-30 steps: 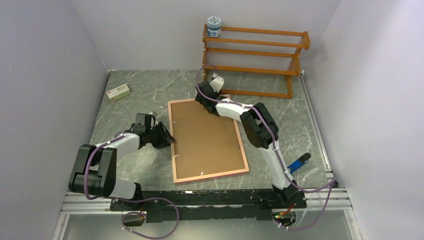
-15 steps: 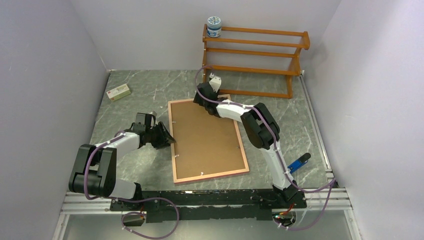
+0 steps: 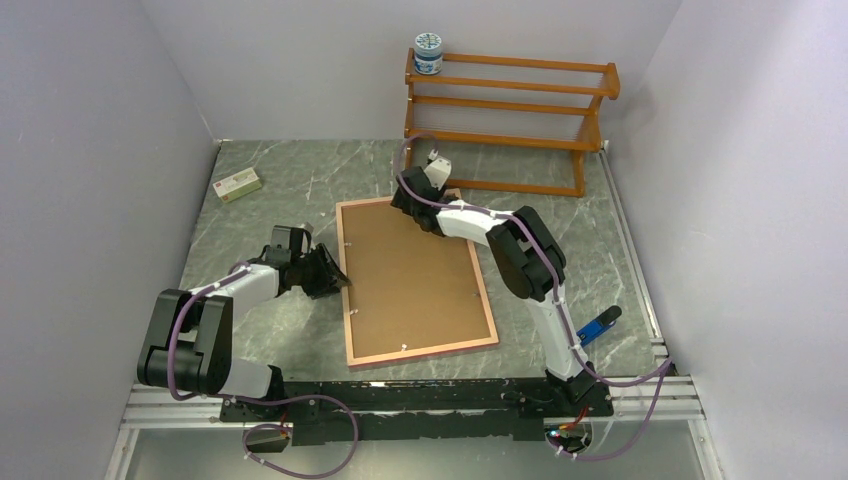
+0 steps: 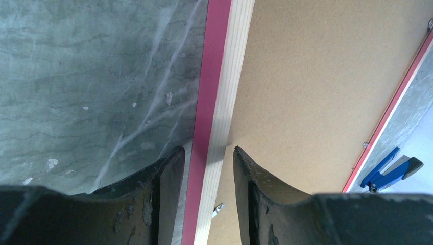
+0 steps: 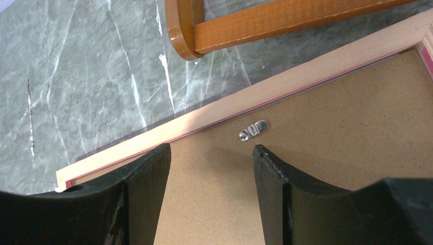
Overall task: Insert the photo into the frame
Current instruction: Install the photo frame at the center of the board.
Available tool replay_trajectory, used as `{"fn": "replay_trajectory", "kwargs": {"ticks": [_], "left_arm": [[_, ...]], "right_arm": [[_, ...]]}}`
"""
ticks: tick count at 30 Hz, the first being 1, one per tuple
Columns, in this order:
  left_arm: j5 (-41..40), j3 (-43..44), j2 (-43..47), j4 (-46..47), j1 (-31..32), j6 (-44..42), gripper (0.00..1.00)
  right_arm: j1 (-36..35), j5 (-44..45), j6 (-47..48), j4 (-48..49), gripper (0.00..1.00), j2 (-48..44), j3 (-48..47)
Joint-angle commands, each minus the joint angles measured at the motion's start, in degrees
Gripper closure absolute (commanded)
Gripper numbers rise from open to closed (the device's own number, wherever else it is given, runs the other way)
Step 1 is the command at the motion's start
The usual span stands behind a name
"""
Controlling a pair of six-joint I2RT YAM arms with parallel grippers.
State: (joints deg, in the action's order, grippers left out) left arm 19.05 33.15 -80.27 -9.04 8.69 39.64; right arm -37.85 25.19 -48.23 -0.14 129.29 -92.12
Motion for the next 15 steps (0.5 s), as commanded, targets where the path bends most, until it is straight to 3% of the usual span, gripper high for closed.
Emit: {"fn": "replay_trajectory", "kwargs": {"ticks": [1,6,15], "left_arm": [[-3.0,-0.2,0.3,-3.3,0.0,-2.0,0.53],[-3.1,-0.4,0.1,-3.4,0.0,-2.2,0.53],[-2.8,-0.7,-0.6,-2.5,0.0,-2.0,0.53]], "right_arm": [[1.5,1.7,-1.7,-4.5,0.37,0.6,-1.7],[1.9,0.9,-1.1,-5.8,0.40,3.2,-5.3],[2.1,-6.8,1.5,1.8,0.46,4.5,-4.0]]}}
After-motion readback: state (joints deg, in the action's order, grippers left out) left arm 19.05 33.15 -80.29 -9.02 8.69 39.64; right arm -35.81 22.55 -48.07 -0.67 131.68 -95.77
